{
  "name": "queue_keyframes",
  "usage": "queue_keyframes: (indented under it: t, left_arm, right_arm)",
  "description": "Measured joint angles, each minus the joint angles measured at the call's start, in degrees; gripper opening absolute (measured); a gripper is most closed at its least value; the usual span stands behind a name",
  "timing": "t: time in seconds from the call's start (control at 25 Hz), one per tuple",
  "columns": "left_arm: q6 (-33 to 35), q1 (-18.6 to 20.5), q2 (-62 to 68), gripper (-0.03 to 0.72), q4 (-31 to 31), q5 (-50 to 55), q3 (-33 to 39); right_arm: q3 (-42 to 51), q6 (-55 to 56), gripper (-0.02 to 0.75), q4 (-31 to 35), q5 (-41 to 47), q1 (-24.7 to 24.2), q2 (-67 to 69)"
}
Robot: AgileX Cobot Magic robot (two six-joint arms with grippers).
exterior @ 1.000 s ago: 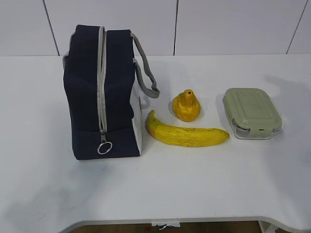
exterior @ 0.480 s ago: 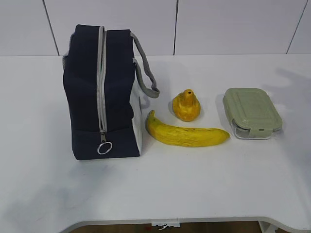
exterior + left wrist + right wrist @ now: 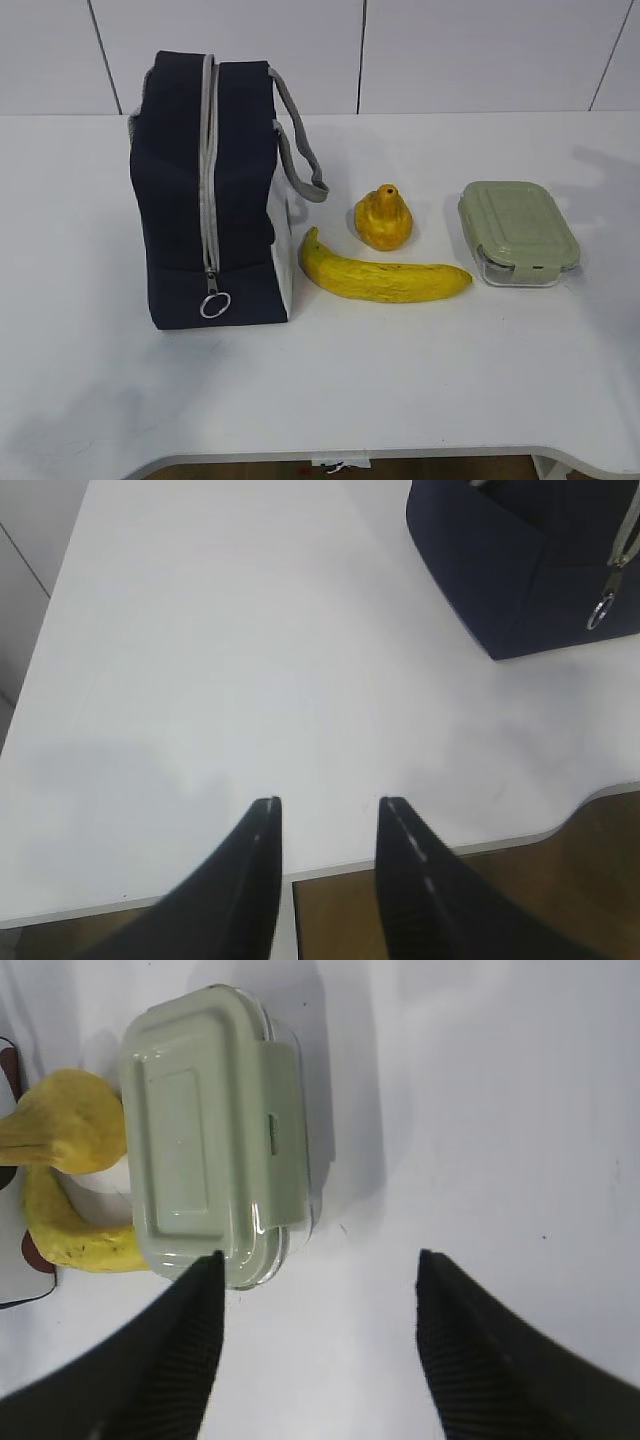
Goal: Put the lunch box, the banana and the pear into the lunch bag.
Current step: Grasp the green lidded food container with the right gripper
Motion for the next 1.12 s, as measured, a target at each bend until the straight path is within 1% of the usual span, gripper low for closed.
queue_keyframes:
  t: [0.08, 0.16, 0.24, 0.64, 0.92, 1.12]
  left_arm:
    - [0.0, 0.0, 0.0, 0.244, 0.0, 0.0, 0.0]
    - [0.0, 0.0, 0.0, 0.244, 0.0, 0.0, 0.0]
    - [0.0, 0.0, 0.0, 0.244, 0.0, 0.0, 0.0]
    - [0.0, 0.0, 0.0, 0.244, 0.0, 0.0, 0.0]
    - [0.0, 0.0, 0.0, 0.244, 0.08, 0.0, 0.0]
    - [0.0, 0.0, 0.0, 0.244, 0.08, 0.0, 0.0]
  right_arm:
    - [0.0, 0.16, 0.505, 0.41, 0.1, 0.0, 0.54]
    - [0.0, 0.15, 0.535, 1.84, 0.1, 0.0, 1.66]
    - [0.0, 0.15, 0.548, 3.5, 0.1, 0.0, 3.01]
    - [0.0, -4.16, 0.556, 9.63, 0.0, 0.65, 9.68]
    - [-1.79, -7.56, 0.557, 10.82, -0.11, 3.98, 13.56]
    - [-4.12, -7.81, 0.557, 11.09, -0.11, 4.79, 16.32]
